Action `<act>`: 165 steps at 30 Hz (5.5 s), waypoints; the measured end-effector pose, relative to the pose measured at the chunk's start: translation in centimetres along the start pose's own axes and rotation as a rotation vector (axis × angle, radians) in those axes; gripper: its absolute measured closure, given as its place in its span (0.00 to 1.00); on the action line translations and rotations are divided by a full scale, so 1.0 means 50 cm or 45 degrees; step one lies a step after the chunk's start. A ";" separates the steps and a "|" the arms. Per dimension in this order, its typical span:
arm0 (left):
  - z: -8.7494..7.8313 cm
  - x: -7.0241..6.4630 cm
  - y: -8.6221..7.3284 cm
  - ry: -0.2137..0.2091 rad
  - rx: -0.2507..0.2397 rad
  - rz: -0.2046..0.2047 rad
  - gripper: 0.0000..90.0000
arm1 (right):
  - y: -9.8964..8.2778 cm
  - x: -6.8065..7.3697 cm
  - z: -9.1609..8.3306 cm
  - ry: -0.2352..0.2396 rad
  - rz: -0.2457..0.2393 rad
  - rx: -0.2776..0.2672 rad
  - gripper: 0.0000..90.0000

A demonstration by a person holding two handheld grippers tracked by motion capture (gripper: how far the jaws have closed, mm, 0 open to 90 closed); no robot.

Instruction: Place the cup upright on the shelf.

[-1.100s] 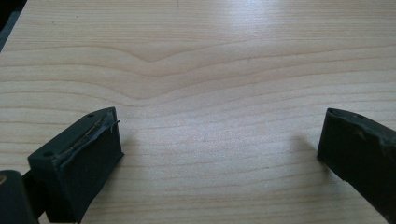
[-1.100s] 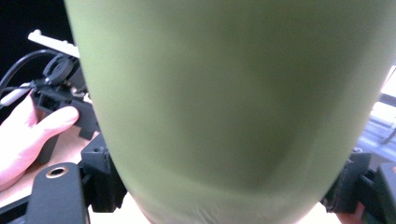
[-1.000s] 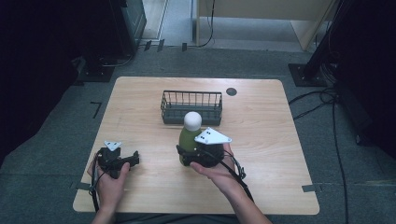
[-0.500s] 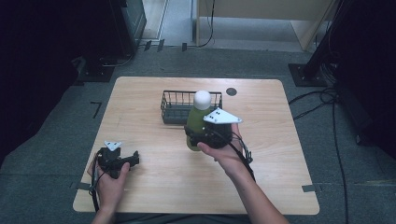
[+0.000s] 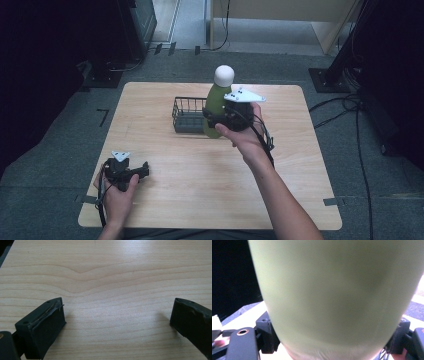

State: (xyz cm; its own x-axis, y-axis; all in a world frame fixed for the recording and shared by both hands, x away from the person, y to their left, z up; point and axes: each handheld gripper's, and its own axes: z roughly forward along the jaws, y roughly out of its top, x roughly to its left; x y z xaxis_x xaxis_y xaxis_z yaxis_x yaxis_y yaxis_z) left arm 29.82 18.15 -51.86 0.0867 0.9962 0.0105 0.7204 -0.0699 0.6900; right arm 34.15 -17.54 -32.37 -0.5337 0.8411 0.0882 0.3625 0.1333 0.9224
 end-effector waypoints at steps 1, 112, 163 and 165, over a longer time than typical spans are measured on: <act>0.000 0.000 0.000 0.000 0.000 0.000 0.00 | 0.000 0.000 0.000 0.000 0.000 0.000 0.23; 0.000 0.000 0.000 -0.003 -0.001 0.006 0.00 | -0.139 -0.135 0.017 -0.133 0.064 0.055 0.14; 0.000 0.000 0.000 -0.003 0.001 0.009 0.00 | -0.443 -0.261 -0.167 -0.370 0.246 0.262 0.14; 0.000 0.000 0.000 -0.003 0.001 0.008 0.00 | -0.450 -0.264 -0.172 -0.381 0.260 0.270 0.14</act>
State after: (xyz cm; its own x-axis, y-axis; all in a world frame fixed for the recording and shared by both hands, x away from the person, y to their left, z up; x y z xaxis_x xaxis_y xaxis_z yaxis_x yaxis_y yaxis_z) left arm 29.81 18.16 -51.87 0.0931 0.9956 0.0131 0.7201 -0.0764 0.6896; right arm 26.46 -36.16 -51.07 -0.2003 0.9724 0.1193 0.6039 0.0267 0.7966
